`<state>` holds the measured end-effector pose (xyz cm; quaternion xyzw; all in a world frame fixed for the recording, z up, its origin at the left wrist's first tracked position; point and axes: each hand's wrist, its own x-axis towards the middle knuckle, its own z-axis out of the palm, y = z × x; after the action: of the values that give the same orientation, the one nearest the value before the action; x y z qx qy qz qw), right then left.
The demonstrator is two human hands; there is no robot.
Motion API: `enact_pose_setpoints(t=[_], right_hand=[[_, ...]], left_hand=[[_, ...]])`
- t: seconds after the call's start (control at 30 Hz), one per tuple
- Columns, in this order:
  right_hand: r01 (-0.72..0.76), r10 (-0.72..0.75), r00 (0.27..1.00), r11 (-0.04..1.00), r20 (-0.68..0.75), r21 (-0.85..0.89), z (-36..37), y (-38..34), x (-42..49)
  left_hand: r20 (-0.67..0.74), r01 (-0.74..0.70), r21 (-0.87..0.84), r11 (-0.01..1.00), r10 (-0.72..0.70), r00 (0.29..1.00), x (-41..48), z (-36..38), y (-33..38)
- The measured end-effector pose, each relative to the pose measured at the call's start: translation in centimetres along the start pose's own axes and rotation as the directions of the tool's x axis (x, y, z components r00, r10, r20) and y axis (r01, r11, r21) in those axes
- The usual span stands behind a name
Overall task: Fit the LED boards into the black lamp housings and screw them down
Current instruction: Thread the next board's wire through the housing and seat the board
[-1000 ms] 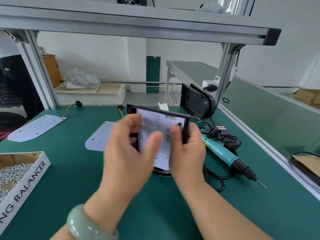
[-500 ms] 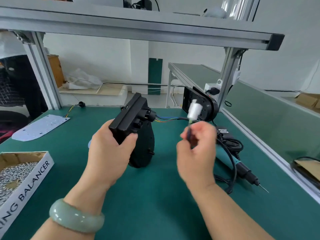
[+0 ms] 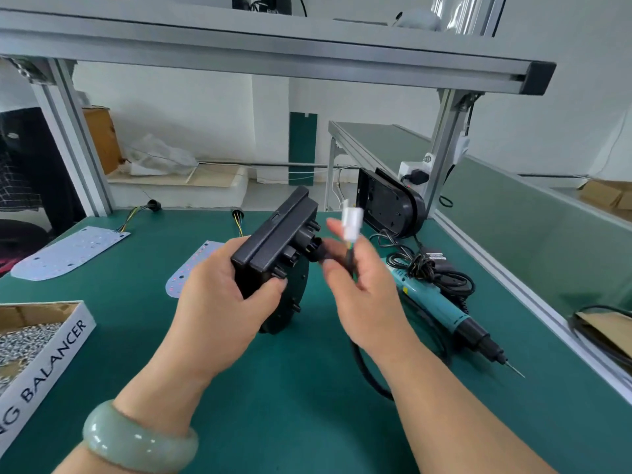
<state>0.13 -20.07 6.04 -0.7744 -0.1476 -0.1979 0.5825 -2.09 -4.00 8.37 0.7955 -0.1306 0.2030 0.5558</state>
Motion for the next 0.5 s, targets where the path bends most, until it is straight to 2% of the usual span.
enact_pose_setpoints(t=[0.07, 0.2, 0.3, 0.43, 0.5], right_hand=[[0.023, -0.018, 0.999, 0.988, 0.033, -0.153, 0.1, 0.4, 0.0], [0.032, -0.063, 0.994, 0.947, -0.088, -0.318, 0.3, 1.1, 0.1], [0.006, -0.048, 0.991, 0.947, -0.122, -0.322, 0.2, 1.0, 0.3], [0.007, -0.052, 0.991, 0.943, -0.127, -0.333, 0.6, 0.8, 0.1], [0.009, -0.059, 0.989, 0.94, -0.137, -0.342, 0.8, 0.6, -0.1]], left_hand=[[-0.016, -0.003, -0.005, 1.0, 0.003, 1.0, -0.1, 0.5, 0.0], [-0.11, -0.036, 0.12, 0.992, 0.05, 0.993, 0.0, 0.8, -0.4], [-0.138, -0.028, 0.149, 0.988, 0.049, 0.989, 0.2, 0.5, -1.1], [-0.204, 0.078, 0.127, 0.989, -0.051, 0.978, 0.7, 0.3, -2.0], [-0.202, 0.109, 0.347, 0.932, -0.04, 0.979, 0.8, -0.2, -2.0]])
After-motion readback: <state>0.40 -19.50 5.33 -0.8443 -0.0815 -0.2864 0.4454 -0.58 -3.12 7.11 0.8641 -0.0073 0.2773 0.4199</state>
